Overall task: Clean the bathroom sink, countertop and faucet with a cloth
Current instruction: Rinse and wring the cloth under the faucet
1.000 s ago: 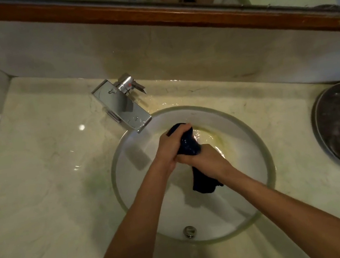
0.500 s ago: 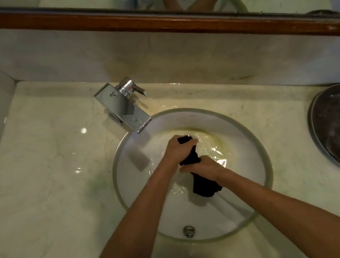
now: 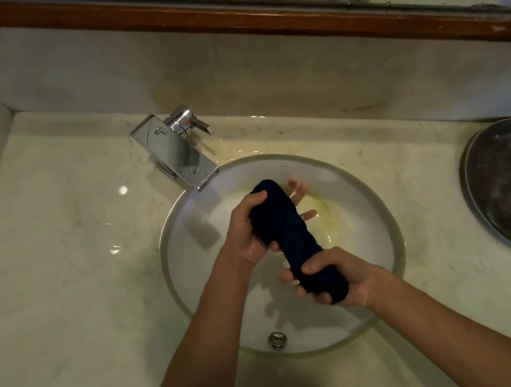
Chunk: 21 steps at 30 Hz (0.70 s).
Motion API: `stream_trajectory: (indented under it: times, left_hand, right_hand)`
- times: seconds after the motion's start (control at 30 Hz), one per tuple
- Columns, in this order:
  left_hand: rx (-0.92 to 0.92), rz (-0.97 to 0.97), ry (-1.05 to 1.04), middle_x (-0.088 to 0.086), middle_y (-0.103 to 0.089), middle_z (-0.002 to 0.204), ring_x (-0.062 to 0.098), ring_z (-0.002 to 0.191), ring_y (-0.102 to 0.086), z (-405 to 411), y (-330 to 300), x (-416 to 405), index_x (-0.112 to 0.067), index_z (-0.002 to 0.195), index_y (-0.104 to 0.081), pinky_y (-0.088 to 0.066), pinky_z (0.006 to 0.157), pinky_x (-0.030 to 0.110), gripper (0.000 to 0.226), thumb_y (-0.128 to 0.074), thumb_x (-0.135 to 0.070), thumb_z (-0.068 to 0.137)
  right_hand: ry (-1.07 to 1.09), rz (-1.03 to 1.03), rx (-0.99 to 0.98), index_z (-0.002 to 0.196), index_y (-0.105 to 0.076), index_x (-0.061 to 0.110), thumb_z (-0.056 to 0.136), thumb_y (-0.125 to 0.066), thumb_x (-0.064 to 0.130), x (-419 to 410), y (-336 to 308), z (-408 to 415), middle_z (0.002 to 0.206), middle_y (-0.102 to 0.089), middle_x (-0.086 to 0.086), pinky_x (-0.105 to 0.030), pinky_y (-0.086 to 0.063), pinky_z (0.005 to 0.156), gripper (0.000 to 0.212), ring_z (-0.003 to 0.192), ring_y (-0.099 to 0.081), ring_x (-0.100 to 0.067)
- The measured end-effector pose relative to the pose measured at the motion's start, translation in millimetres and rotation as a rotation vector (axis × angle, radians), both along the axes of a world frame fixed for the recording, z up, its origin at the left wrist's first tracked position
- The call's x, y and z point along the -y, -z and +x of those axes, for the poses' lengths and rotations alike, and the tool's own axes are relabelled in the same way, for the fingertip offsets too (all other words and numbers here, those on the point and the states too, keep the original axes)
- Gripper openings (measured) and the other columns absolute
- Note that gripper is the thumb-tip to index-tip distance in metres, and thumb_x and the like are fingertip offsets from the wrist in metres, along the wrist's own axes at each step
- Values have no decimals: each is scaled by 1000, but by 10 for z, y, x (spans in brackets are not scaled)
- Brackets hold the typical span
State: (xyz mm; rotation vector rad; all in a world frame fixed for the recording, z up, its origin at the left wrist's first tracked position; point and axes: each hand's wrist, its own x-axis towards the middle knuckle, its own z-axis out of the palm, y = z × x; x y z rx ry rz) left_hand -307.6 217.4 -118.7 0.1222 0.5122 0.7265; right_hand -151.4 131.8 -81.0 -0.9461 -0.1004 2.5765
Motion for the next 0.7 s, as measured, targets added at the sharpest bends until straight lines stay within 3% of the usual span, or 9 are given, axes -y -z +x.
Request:
stream_trajectory:
  times: [0.07,0.17,0.27,0.33,0.43,0.5,0.57,0.63,0.7]
  left_hand:
    - [86,-17,-65,14,-68,120,31,110,-68,11,-7,13,-8,112,-57,-56,93,50,45,-79,-9,74]
    - [-45,45,32,9,-67,100,21,83,-68,-21,-3,-60,-16,111,-64,-60,74,33,27,-75,-18,86]
    - [-512,112,231,7,-66,87,18,71,-64,37,72,-160,-15,107,-76,-56,65,30,21,-71,-31,93]
    - [-751,38,232,8,-68,79,21,67,-63,141,165,-158,-8,93,-78,-55,62,29,17,-77,-24,86]
    - [-955,-21,127,10,-67,66,27,67,-64,218,289,-147,-5,68,-71,-54,59,29,13,-75,-7,81]
    - [-1025,27,105,14,-68,69,29,70,-64,204,327,-176,-2,72,-74,-55,66,35,12,-73,-6,83]
    - [-989,55,70,13,-69,74,29,70,-64,144,280,-229,0,85,-76,-56,66,35,10,-74,-10,85]
    - [-813,74,86,7,-68,75,23,66,-65,55,169,-284,-6,93,-78,-56,58,29,10,-71,-14,91]
    - [-616,92,128,3,-66,80,17,65,-65,-44,49,-331,-10,100,-77,-55,59,28,15,-66,-20,96]
  right_hand:
    - [-42,20,-52,112,-47,10,64,-92,15,29,3,-5,81,-68,-4,-17,-44,35,66,50,-60,-10]
    - [-105,72,22,105,-51,12,86,-79,32,26,-24,-45,71,-55,1,-18,-35,35,39,44,-45,-7]
    - [-244,253,615,90,-59,12,88,-76,44,-43,34,-165,64,-51,-7,-25,-35,41,36,44,-42,-17]
    - [-270,411,988,72,-54,12,84,-77,37,-76,167,-269,59,-53,-7,-32,-38,52,36,49,-46,-20]
    - [-298,568,1215,67,-52,15,80,-71,24,-91,375,-367,60,-56,0,-32,-41,56,25,52,-50,-15]
    - [-342,627,1267,70,-53,15,79,-70,25,-122,427,-379,61,-59,0,-31,-42,55,21,52,-52,-15]
    - [-339,642,1289,68,-53,15,78,-71,26,-176,400,-383,59,-57,1,-29,-41,53,24,50,-51,-14]
    - [-333,600,1270,64,-53,14,78,-76,29,-233,303,-374,57,-55,1,-28,-40,53,31,48,-49,-14]
    - [-342,442,1115,68,-60,13,75,-82,34,-285,135,-352,61,-62,-3,-28,-44,55,31,53,-56,-17]
